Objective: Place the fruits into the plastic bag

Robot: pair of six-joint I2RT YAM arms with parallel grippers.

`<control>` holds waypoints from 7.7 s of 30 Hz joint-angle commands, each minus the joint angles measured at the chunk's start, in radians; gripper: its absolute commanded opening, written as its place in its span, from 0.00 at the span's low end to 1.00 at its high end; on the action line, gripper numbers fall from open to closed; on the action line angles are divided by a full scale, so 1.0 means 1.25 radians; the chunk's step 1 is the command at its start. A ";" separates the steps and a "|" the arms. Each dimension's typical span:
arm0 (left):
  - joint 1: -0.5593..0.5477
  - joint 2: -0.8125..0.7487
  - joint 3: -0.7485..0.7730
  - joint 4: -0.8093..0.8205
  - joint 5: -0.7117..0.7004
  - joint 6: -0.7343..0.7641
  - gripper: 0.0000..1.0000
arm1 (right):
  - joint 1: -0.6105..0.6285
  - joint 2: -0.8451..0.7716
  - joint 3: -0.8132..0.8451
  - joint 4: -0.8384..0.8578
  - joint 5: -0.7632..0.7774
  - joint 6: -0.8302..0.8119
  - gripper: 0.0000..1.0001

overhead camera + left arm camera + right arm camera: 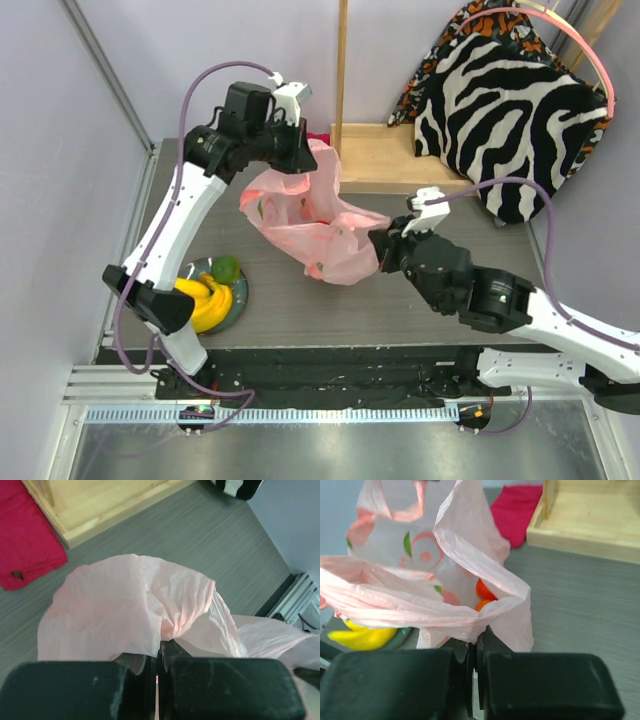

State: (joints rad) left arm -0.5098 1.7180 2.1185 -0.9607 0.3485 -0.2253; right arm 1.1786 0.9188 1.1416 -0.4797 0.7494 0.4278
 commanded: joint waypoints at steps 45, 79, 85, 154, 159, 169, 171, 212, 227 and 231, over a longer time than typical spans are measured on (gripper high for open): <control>0.019 0.077 0.010 -0.062 0.077 0.040 0.00 | -0.318 0.293 0.108 0.196 -0.571 0.027 0.95; 0.023 -0.392 -0.491 0.345 -0.220 0.065 1.00 | -0.635 0.232 -0.145 0.292 -0.736 0.146 0.01; 0.128 -0.508 -0.634 0.275 -0.415 -0.072 1.00 | -0.657 0.228 -0.163 0.305 -0.759 0.151 0.01; 0.285 -0.309 -0.906 0.291 -0.307 -0.146 0.40 | -0.669 0.227 -0.222 0.414 -0.847 0.196 0.01; 0.285 -0.416 -0.896 0.344 -0.225 -0.129 0.38 | -0.672 0.228 -0.222 0.418 -0.854 0.198 0.01; 0.098 -0.574 -0.852 0.470 -0.190 -0.097 0.33 | -0.669 0.216 -0.215 0.405 -0.845 0.184 0.01; 0.067 -0.593 -0.846 0.511 -0.165 -0.101 0.34 | -0.669 0.215 -0.214 0.402 -0.846 0.185 0.01; -0.229 -0.081 -0.554 0.727 -0.481 0.042 0.43 | -0.670 0.182 -0.219 0.378 -0.878 0.187 0.01; -0.229 0.055 -0.552 0.780 -0.405 -0.048 0.43 | -0.669 0.215 -0.226 0.402 -0.916 0.184 0.01; -0.229 0.088 -0.561 0.734 -0.460 -0.048 0.42 | -0.670 0.217 -0.225 0.402 -0.914 0.182 0.01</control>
State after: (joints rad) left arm -0.7971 1.8038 1.4044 -0.0219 -0.1757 -0.2672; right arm 0.3447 1.1919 0.8516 -0.0311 -0.3740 0.6575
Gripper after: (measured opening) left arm 0.669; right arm 0.032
